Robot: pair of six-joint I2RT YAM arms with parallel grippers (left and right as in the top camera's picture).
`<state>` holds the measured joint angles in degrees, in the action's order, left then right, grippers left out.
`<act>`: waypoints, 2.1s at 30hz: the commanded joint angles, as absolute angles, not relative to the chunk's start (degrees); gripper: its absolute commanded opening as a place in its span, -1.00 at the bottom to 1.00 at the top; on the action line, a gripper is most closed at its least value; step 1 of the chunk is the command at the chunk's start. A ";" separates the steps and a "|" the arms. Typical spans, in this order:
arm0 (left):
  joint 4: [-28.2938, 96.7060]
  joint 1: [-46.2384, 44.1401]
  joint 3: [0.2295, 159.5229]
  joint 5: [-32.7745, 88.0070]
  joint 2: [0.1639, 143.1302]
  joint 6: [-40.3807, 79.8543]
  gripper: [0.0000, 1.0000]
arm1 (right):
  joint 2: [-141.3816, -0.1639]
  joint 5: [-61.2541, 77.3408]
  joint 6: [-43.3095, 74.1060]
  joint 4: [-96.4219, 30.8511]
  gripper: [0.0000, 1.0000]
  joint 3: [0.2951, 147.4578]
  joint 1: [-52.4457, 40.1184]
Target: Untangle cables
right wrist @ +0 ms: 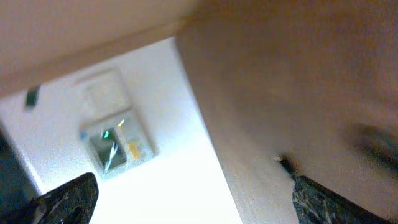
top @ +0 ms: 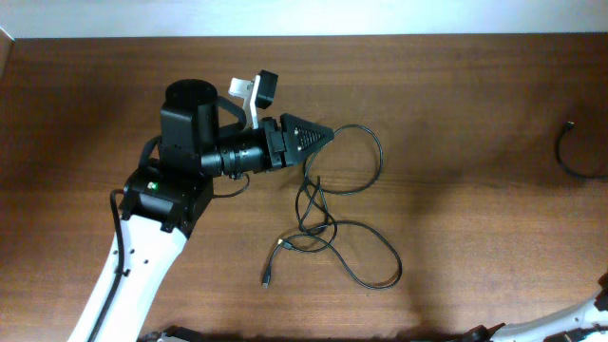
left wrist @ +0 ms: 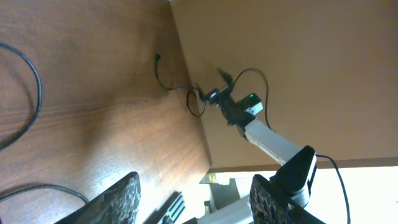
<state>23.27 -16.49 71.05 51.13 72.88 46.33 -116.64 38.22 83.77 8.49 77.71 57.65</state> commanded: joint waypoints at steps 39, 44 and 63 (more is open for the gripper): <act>20.21 -5.08 71.42 55.33 72.31 43.16 0.22 | -91.11 40.75 27.73 -17.45 0.98 103.66 0.73; 20.21 -5.08 71.42 55.40 72.31 43.16 0.25 | -87.68 26.04 16.53 -42.13 0.98 104.29 0.69; 23.94 -5.08 71.40 45.17 72.31 25.12 0.50 | -103.83 9.82 -39.72 -62.08 0.77 96.40 -20.56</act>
